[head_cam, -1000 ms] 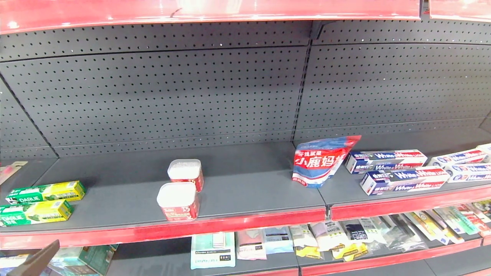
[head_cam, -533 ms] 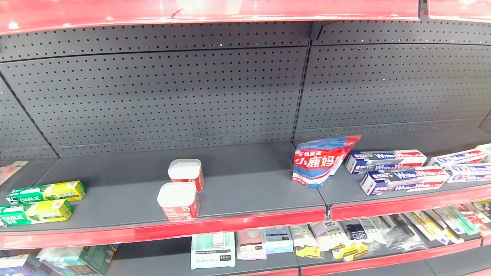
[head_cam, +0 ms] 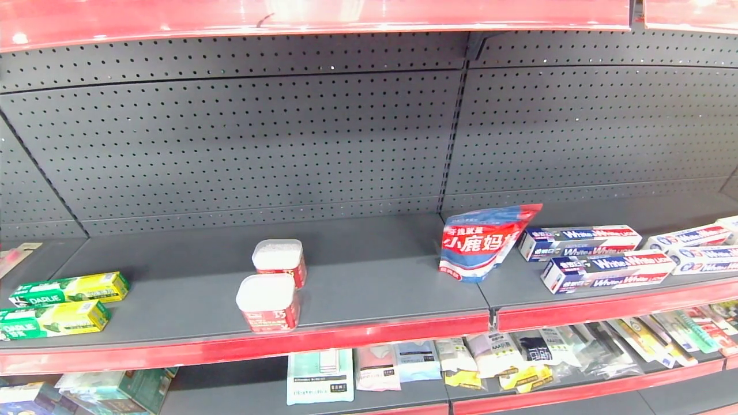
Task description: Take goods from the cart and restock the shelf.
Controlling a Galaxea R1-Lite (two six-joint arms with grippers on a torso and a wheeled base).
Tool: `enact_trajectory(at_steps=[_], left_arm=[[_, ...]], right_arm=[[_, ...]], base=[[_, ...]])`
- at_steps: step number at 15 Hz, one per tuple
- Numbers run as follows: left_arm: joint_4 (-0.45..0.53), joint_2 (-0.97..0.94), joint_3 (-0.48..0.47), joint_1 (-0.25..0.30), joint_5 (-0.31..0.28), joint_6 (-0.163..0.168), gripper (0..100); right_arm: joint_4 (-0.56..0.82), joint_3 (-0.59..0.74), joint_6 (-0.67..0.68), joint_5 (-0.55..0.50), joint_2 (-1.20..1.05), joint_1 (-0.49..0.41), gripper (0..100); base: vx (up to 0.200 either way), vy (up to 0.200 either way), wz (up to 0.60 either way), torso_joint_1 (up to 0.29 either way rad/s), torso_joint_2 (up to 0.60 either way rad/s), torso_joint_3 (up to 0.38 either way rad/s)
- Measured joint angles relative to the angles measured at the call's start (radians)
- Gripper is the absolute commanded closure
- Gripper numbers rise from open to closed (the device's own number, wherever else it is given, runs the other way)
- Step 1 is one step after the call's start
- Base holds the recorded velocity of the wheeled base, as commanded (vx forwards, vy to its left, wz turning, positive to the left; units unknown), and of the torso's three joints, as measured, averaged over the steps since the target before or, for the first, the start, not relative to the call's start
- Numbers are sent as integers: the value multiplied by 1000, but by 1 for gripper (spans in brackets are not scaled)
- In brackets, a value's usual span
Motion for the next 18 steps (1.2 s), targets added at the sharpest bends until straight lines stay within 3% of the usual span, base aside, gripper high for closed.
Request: enact_trajectory(at_steps=[2,5,18], left_arm=[[0,-1,0,0,12,2,0],[0,-1,1,0,25,7,0],[0,-1,1,0,23,3,0]], right_arm=[[0,0,-4,0,0,0,0],[1,0,-8,-1,0,0,0],[1,0,-10,-1,0,0,0]], base=[[0,0,0,0,0,0],[0,0,600,2,2,6],[0,0,0,0,0,0]])
